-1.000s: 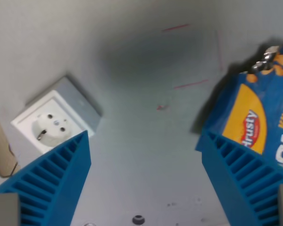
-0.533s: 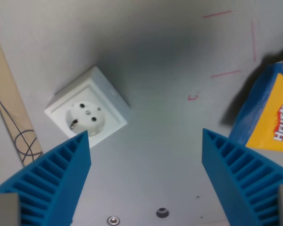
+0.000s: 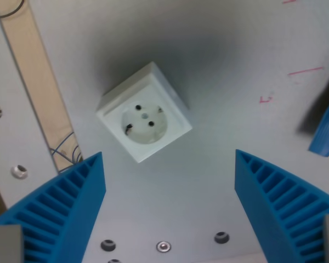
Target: Move in base positive y
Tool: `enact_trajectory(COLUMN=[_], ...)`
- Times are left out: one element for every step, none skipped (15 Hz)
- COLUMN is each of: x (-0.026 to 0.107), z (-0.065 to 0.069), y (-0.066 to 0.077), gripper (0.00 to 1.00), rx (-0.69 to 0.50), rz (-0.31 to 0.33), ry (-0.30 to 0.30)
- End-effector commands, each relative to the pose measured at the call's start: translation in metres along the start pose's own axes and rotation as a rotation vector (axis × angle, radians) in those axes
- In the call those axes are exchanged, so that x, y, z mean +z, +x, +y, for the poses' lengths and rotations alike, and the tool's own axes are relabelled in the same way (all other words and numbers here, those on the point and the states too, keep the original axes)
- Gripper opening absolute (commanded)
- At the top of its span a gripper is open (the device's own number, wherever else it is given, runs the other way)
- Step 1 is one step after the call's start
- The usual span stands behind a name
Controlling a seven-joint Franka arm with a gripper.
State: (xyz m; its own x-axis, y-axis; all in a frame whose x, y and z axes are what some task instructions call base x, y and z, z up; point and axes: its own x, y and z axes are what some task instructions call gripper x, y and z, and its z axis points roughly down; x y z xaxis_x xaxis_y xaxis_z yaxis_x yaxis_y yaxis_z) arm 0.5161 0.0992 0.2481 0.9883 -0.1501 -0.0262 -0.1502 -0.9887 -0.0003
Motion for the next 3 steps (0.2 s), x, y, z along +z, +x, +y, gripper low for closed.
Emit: enact_trajectory(x=[-0.002,-0.002,-0.002], z=[-0.011,-0.017,-0.022], y=[-0.007,-0.008,-0.009], gripper=[1.0,1.0,1.0], rx=[0.021,0.021,0.021], rz=[0.013,0.013,0.013], ry=[-0.006,-0.006,-0.006])
